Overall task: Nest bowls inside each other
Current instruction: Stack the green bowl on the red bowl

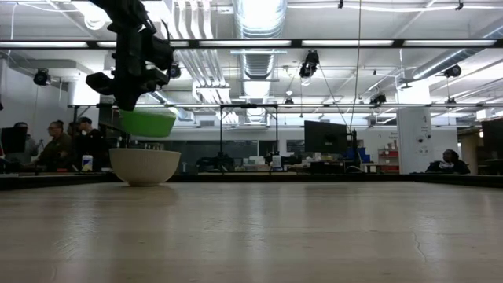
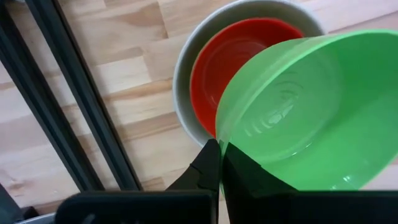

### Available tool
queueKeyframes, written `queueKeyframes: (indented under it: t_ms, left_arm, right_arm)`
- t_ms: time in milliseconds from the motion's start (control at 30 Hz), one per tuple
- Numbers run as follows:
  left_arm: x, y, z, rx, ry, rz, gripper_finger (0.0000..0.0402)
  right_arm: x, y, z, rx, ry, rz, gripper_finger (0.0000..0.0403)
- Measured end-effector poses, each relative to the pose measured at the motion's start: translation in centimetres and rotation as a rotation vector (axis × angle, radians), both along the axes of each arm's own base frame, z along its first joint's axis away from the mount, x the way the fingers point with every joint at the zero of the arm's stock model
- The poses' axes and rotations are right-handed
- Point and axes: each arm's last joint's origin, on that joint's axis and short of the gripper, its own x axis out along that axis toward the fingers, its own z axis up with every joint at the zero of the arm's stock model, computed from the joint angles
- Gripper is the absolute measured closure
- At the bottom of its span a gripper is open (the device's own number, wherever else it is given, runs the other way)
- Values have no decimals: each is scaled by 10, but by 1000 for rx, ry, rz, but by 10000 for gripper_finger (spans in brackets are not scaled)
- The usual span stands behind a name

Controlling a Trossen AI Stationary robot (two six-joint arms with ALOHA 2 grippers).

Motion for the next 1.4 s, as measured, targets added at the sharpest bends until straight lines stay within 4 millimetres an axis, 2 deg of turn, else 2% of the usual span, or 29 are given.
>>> queueKeyframes:
  t_ms: [200, 367, 1067, 1400]
  left_arm:
    - [-6, 0, -22, -45, 34, 6, 396]
    - [-4, 4, -34, -3, 6, -14, 396]
    - [-4, 6, -38, -26, -37, 13, 395]
    - [-5, 6, -38, -10, -16, 15, 346]
  right_arm:
    - [0, 0, -1, -3, 12, 1, 351]
    - [0, 0, -1, -22, 4, 17, 351]
    - [0, 0, -1, -26, 2, 20, 351]
    - [0, 0, -1, -25, 3, 19, 351]
